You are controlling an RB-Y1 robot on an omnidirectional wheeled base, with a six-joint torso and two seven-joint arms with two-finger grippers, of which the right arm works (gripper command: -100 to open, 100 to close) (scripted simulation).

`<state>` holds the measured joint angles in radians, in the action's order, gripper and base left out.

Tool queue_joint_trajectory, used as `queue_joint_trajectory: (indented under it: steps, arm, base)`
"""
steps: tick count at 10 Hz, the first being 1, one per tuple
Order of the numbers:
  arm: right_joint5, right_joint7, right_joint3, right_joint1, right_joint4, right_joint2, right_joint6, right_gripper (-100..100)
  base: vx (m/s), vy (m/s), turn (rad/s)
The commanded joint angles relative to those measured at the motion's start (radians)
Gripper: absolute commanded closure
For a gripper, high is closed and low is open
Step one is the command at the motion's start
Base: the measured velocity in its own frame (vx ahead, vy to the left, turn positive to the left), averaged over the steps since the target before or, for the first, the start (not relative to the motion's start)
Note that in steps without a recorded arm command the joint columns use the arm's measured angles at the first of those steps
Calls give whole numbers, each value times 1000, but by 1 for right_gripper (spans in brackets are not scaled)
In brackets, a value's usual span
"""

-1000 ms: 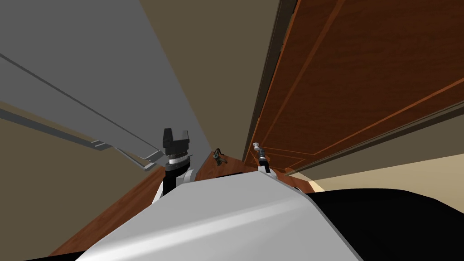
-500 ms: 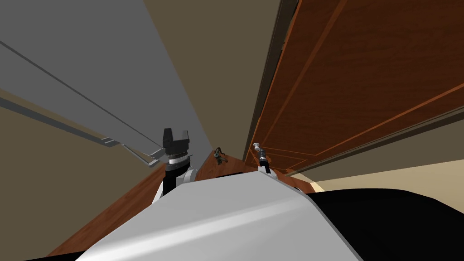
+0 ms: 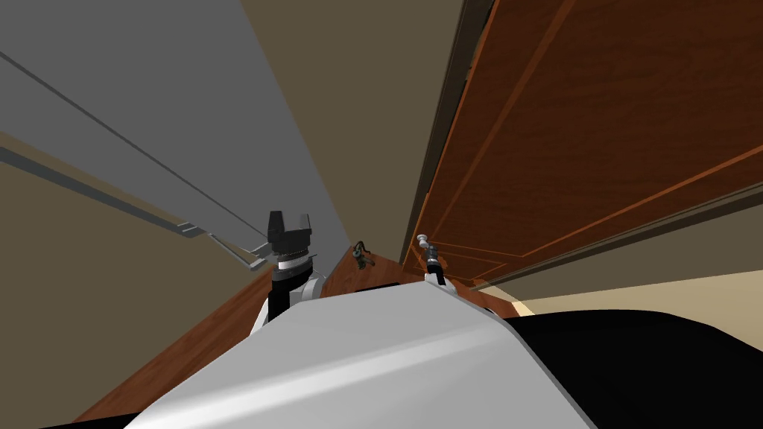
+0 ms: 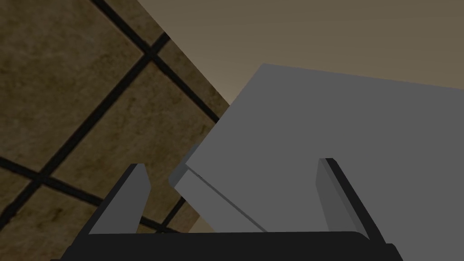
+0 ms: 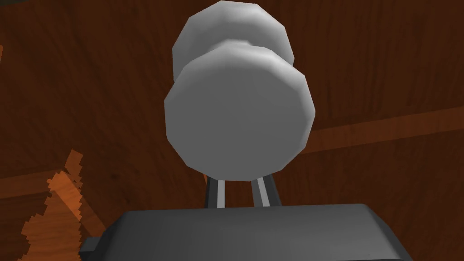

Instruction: Pull the door open

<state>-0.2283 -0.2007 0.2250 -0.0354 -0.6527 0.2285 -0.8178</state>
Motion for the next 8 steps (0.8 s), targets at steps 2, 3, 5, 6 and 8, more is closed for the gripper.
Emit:
queue_joint_trajectory:
  steps: [2,3,5,6,8]
  arm:
    - [-10,-66,-20,-8,-9,-16,-9,100]
    - [-21,-96,-23,-7,-10,-14,-8,100]
    - [-32,-146,-26,-5,-11,-13,-8,100]
    - [-50,-156,-15,12,-12,-6,4,-100]
    - [-69,-202,-22,10,-15,-11,3,-100]
  base:
    - [-36,-16,76]
    - [-34,-10,74]
    - [-26,-7,41]
    - [-51,-30,8]
    - [-72,-11,9]
